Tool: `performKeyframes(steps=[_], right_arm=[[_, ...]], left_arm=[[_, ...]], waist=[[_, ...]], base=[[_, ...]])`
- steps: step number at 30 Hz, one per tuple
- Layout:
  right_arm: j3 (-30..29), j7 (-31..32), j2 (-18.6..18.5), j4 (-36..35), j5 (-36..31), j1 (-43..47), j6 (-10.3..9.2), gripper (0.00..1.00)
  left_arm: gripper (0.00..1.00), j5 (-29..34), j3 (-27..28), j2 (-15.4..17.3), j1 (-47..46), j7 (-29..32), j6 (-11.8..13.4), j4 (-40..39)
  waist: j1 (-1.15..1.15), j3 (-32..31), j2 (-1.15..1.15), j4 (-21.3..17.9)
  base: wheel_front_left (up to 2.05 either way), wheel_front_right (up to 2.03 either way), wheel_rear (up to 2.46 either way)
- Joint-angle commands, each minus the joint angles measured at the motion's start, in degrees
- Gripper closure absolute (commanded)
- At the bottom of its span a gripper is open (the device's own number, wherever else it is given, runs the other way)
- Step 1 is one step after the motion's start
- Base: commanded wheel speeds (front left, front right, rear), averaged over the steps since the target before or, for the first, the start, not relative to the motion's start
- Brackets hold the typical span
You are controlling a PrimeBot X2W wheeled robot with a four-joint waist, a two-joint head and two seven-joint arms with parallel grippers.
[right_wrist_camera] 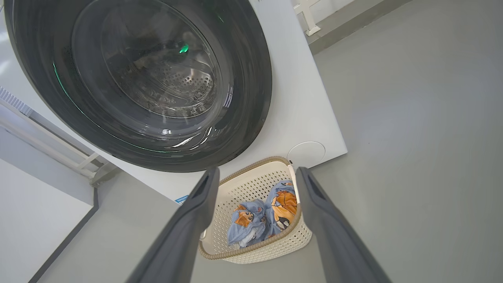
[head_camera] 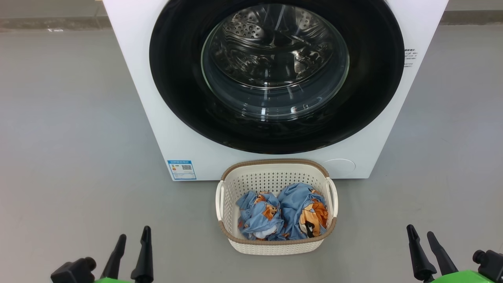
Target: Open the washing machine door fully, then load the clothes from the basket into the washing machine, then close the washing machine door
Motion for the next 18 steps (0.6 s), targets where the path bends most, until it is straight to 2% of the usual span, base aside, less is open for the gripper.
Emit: performKeyframes(steps=[1,18], right_arm=[[1.3,-0.9,-1.3,-1.5,-1.8,-0.3,-0.05,0.0],[1.5,-3.7,-2.4,-1.6,-12.1,0.4,-0.05,0.0]], left_arm=[[0.0,1.7,1.0,1.1,-1.0,-0.8,0.0,-1.9],[0.0,13.9,-0.1,1.3,-0.7,-3.7,0.9,-3.3]], waist=[[0.0,0.0,0.0,0.0],[0.0,0.3,0.0,0.1]], base=[[0.0,0.0,0.0],[0.0,0.0,0.0]])
